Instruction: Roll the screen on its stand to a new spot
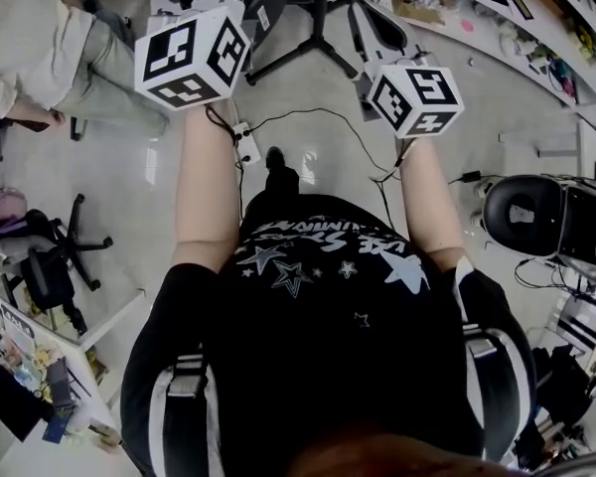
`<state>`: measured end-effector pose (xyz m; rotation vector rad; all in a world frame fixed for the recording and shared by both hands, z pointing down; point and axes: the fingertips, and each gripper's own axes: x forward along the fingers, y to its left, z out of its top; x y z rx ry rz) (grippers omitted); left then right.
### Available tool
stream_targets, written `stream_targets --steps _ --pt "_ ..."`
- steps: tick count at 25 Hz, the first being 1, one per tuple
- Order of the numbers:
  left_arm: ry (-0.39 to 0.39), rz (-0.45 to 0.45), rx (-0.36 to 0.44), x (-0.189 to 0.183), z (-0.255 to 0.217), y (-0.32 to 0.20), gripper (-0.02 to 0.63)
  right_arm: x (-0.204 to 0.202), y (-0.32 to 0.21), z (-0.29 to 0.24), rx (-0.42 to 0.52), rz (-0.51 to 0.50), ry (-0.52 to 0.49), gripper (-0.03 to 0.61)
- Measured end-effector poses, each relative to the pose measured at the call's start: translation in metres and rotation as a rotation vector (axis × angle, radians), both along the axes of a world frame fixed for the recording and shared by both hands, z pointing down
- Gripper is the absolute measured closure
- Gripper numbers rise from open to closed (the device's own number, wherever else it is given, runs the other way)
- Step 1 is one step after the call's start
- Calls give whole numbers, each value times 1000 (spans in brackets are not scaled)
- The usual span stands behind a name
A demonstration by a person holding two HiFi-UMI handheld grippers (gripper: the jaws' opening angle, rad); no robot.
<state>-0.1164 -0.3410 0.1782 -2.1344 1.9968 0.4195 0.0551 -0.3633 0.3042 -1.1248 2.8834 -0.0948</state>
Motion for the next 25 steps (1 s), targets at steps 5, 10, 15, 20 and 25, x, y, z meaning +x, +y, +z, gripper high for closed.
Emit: stream_targets --steps 5,10,15,20,25 --pt "0 11 7 23 1 23 390 19 21 5 -15 4 -18 571" --pt "-4 21 13 38 1 47 390 34 42 15 -36 13 -19 571" --pt "-1 41 18 51 3 73 390 39 59 23 -48 15 -18 572" --pt "-3 75 21 62 2 101 390 32 80 23 -49 17 -21 571" --pt "-31 104 14 81 0 117 390 27 105 23 -59 49 -30 571"
